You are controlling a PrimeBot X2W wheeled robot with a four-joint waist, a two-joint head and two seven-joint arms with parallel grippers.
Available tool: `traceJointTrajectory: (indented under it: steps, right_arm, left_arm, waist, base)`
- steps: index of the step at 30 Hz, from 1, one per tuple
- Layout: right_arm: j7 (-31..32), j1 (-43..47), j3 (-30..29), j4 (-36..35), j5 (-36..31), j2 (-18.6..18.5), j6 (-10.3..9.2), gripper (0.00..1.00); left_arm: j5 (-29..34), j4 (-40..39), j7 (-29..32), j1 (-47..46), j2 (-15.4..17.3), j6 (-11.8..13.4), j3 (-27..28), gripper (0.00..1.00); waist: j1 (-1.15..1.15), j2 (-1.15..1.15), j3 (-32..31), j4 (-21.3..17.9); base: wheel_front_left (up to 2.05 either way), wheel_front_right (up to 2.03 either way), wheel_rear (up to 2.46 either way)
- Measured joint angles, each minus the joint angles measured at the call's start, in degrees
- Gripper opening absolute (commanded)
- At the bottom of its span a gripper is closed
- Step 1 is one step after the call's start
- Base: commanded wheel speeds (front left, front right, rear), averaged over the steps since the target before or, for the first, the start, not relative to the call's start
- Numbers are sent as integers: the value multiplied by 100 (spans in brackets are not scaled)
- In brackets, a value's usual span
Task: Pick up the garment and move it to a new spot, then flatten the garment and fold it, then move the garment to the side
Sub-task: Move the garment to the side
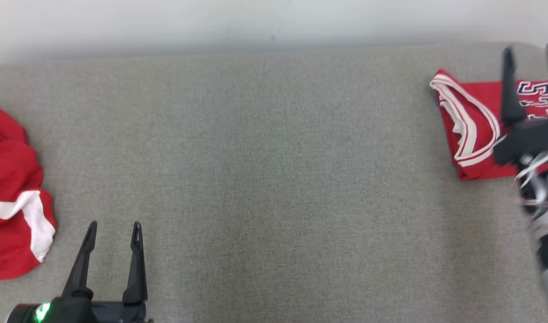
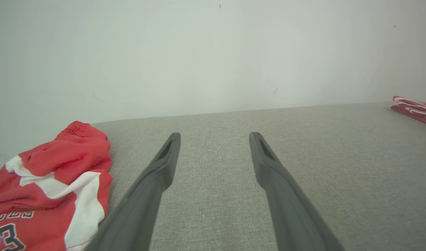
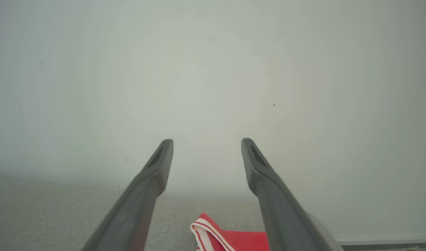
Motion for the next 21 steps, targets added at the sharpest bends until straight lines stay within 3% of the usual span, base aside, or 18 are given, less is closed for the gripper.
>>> traceJointTrajectory:
  steps: [9,21]
  right_arm:
    - [-4,1674,-349,-1363,-270,1110,0,100]
    - [-4,3468,-374,-2402,-485,1839,-1,100]
  left_arm:
    - [45,30,0,276,-26,-2,56,100]
    - [119,123,1,525,-42,44,108,100]
  waist:
    - [-1,0,-495,33]
    - [0,0,-932,190]
  base:
    - [0,0,0]
    - [0,0,0]
